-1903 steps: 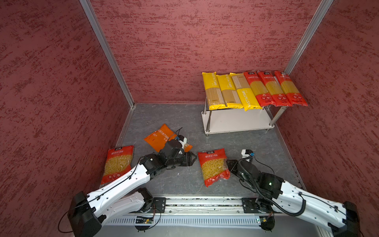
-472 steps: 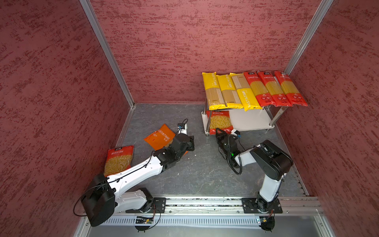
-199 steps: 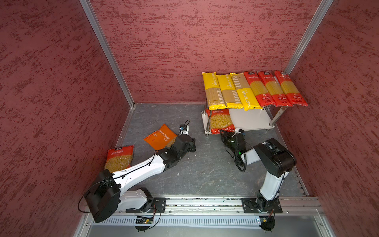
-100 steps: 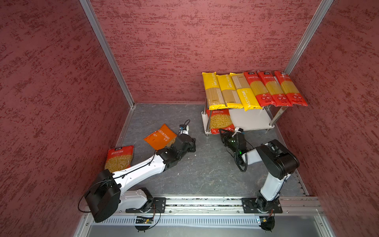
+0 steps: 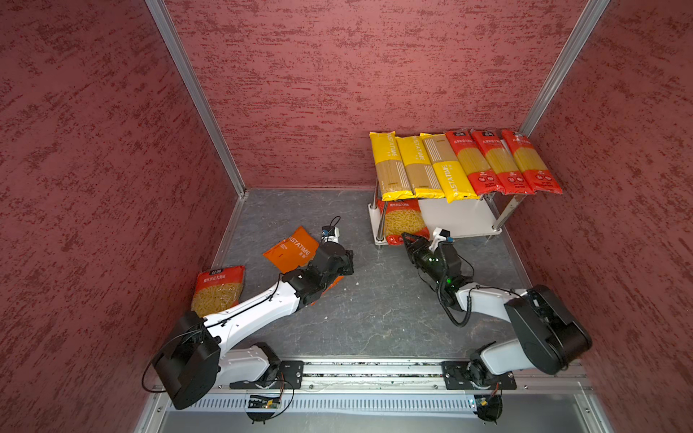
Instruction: Place and organize the pasta boxes and bags onto the shelf
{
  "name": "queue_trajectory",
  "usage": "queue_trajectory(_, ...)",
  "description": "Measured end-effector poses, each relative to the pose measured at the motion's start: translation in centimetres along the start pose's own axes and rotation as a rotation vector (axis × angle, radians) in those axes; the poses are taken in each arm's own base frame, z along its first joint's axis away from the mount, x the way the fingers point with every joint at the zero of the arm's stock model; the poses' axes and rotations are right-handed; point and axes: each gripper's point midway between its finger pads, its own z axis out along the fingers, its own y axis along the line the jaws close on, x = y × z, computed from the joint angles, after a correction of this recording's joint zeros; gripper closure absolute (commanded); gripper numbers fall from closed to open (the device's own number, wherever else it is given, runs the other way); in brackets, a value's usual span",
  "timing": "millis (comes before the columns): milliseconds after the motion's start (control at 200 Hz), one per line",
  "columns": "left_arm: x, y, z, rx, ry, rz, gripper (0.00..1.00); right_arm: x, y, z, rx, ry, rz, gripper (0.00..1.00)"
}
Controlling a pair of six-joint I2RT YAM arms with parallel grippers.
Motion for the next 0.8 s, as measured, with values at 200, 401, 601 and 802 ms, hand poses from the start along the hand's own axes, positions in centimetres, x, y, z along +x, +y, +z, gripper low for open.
queue_trajectory(200, -0.3, 2.3, -0.4, -0.037, 0.002, -0.036, 0.61, 5.2, 1.7, -1.1, 0.034, 0.116, -0.112, 0.6)
queue_trajectory(401, -1.2, 5.7, -1.9, -0.112, -0.008, -0.08, 0.6, 11.2, 1.8, -1.5, 0.103, 0.239, -0.247, 0.59)
queue_trajectory(601, -1.2, 10.6, -5.0, -0.229, -0.018, -0.158, 0.56, 17.5, 2.5, 0.8, 0.137, 0.358, -0.399, 0.6)
queue_trajectory(802, -1.0, 17.3, -8.3, -0.434, -0.015, -0.286, 0.41, 24.3, 2.2, 4.9, 0.145, 0.47, -0.497, 0.6)
